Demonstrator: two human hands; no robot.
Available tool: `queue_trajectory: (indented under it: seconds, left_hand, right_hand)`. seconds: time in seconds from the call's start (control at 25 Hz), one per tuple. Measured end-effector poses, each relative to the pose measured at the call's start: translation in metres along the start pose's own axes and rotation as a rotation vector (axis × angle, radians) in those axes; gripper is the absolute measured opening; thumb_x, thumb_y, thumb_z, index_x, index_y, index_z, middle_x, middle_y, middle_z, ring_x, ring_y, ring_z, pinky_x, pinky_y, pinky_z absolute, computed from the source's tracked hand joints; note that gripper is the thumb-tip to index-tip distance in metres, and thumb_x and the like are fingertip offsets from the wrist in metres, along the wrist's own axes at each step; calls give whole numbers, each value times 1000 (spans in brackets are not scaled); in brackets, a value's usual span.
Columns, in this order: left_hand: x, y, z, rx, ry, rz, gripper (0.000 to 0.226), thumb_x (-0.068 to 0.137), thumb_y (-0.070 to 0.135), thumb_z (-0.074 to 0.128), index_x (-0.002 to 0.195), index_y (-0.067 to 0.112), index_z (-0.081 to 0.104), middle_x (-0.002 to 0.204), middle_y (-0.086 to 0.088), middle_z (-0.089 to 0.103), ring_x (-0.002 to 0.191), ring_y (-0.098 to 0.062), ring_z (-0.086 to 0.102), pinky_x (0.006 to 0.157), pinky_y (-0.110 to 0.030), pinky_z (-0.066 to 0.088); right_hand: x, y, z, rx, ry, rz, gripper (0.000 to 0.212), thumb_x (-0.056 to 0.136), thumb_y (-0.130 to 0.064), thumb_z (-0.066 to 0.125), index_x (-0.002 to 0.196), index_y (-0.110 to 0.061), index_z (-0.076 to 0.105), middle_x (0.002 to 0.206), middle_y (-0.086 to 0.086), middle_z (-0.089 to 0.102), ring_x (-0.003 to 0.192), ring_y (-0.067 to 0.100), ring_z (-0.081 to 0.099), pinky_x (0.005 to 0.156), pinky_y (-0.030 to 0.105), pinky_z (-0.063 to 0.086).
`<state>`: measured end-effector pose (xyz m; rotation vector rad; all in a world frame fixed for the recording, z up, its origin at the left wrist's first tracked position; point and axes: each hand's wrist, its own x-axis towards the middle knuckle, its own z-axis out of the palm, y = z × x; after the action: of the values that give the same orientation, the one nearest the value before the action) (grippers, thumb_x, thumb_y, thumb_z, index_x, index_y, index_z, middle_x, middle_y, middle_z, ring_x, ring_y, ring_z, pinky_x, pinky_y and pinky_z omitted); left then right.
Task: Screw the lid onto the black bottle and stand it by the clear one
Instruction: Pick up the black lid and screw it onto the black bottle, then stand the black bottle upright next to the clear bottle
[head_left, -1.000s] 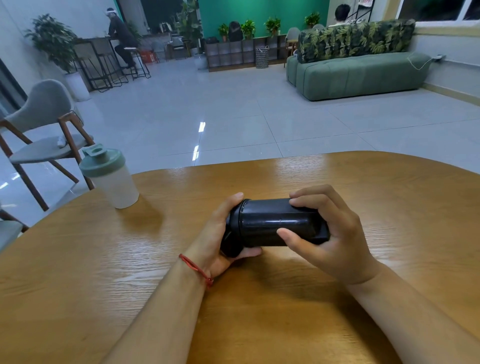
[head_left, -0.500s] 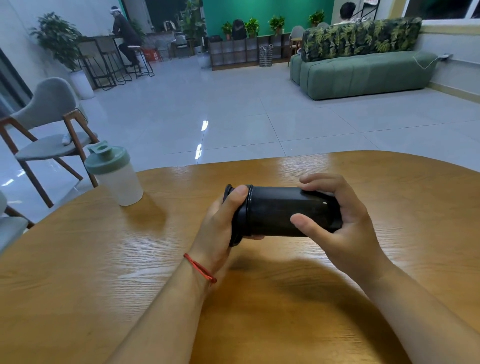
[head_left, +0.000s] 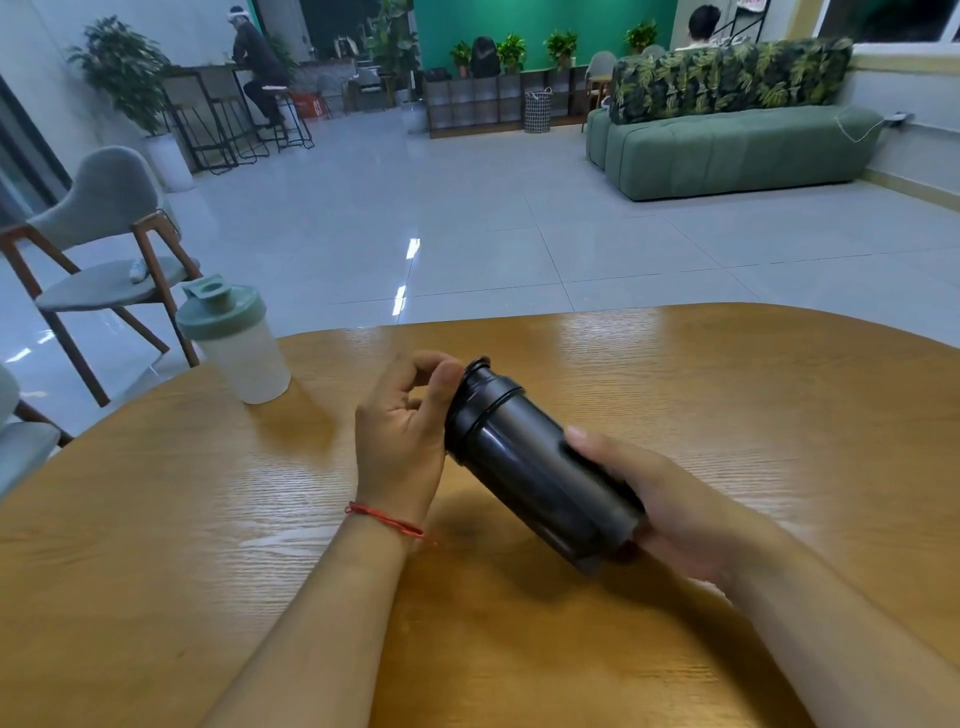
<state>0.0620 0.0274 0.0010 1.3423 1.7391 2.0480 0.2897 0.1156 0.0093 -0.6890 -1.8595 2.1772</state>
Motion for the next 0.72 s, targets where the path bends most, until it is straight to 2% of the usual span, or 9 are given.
queue_trajectory:
  seconds: [0.08, 0.2, 0.28, 0.4, 0.52, 0.56, 0.64, 0.72]
  left_hand:
    - [3, -8, 1, 40, 59, -50, 27, 98, 60, 64, 98, 34, 71, 91, 14, 73, 84, -10, 70, 68, -29, 56]
    - [9, -18, 0, 102, 81, -151, 41, 98, 65, 59, 112, 27, 65, 109, 7, 70, 105, -5, 67, 87, -22, 55]
    - [10, -16, 3, 11, 27, -269, 41, 99, 65, 57, 115, 28, 65, 114, 3, 73, 108, -9, 69, 87, -32, 62]
    - [8, -10, -9, -17, -61, -291, 34, 107, 51, 54, 117, 22, 71, 115, 0, 76, 107, -12, 73, 80, -31, 66]
    - [9, -9, -54, 95, 19, -194, 19, 109, 35, 59, 115, 22, 72, 111, 0, 75, 108, -16, 71, 82, -33, 64]
    - [10, -11, -74, 170, 65, -178, 16, 108, 32, 61, 115, 22, 71, 110, 1, 75, 107, -13, 70, 84, -33, 62]
    - [13, -19, -116, 305, 139, -174, 12, 107, 28, 64, 114, 20, 70, 109, 6, 72, 103, 0, 67, 85, -28, 57]
    - [18, -33, -153, 358, 218, -199, 8, 106, 26, 65, 112, 21, 69, 106, 9, 71, 99, 4, 66, 85, -31, 58]
  right_hand:
    - [7, 7, 9, 22, 94, -8, 51, 93, -64, 62, 121, -27, 84, 120, 19, 82, 100, 33, 79, 82, 44, 62]
    - [14, 13, 22, 64, 168, -137, 45, 96, -54, 64, 137, -37, 72, 128, 5, 80, 115, 29, 78, 93, 51, 64]
    - [19, 15, 29, 72, 207, -223, 50, 94, -44, 74, 143, -39, 66, 135, -3, 77, 125, 24, 75, 101, 50, 63]
    - [36, 8, 44, -49, 345, -316, 53, 90, -43, 86, 138, -49, 66, 137, -20, 73, 128, 12, 70, 109, 45, 58]
    - [66, -14, 66, -134, 369, -336, 63, 88, -45, 88, 144, -51, 60, 137, -24, 71, 129, 5, 64, 95, 26, 54]
    - [79, -21, 74, -163, 363, -345, 67, 89, -43, 88, 147, -48, 57, 138, -23, 69, 128, 0, 62, 86, 16, 53]
    - [110, -32, 90, -204, 362, -378, 72, 90, -34, 89, 153, -41, 54, 136, -24, 67, 122, -9, 59, 68, 5, 54]
    - [147, -41, 107, -220, 356, -404, 76, 90, -28, 90, 155, -36, 52, 133, -26, 65, 120, -11, 58, 69, 2, 52]
